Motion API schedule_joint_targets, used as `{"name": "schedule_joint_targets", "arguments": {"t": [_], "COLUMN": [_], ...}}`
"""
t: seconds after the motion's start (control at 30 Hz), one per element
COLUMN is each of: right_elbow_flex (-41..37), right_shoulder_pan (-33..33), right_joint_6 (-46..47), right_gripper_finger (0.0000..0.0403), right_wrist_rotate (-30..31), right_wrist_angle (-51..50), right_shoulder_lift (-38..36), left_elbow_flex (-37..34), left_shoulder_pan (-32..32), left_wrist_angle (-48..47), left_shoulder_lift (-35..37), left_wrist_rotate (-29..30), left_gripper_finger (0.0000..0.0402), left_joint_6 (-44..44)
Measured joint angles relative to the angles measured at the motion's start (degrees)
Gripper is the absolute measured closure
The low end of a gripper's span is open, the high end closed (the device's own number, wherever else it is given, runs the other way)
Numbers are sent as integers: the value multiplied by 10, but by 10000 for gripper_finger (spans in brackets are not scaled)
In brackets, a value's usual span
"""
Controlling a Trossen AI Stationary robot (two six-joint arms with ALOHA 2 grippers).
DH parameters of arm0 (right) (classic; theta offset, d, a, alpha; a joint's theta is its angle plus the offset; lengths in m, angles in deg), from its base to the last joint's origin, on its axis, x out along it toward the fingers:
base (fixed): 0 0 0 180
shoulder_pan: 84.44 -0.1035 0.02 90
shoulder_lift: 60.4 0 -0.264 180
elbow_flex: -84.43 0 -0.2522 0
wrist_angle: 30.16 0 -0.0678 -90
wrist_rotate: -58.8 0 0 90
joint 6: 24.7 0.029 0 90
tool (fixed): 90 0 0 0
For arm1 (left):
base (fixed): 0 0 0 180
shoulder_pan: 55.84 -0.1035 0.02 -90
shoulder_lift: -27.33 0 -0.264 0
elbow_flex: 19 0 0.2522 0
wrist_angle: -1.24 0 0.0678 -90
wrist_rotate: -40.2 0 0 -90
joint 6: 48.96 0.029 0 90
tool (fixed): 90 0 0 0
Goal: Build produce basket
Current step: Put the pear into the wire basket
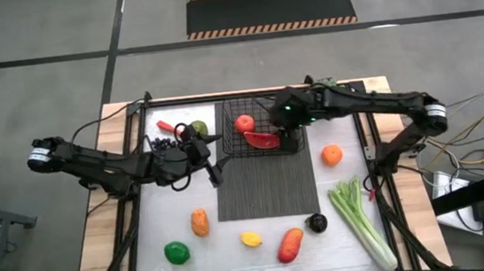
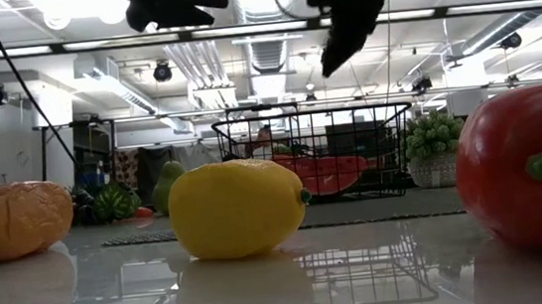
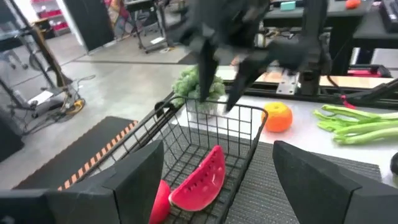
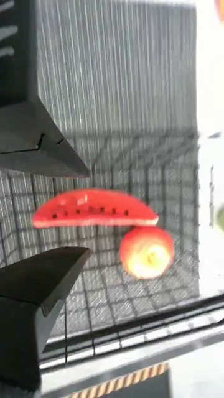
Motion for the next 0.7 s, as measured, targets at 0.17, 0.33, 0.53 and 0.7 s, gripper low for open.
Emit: {"name": "schedule_joint_targets", "arguments": {"t": [0.17,0.33,0.53,0.7], "right_elbow_flex": [-56,-135,-245,-314], "right_shoulder_pan": [-36,-83,-129,-146], "right_joint_6": [28,47,66,91], "right_gripper_finger": [225,225,225,225], "right_wrist_rotate": [-29,-35,-35,-33], "right_wrist_angle": [45,128,258,339], "right_shoulder_lift": [-74,-143,-215,-258], "left_elbow_flex": [0,0,0,0], "left_shoulder_pan": [-3,-17,-50,-106], "left_wrist_angle": [-1,-7,-107,-207], "left_shoulder_lift": [-10,-17,-15,-18], "left_wrist_rotate": [24,34,38,41], "left_gripper_finger": [118,118,118,118], "left_joint_6": [-2,-16,-73,-148]}}
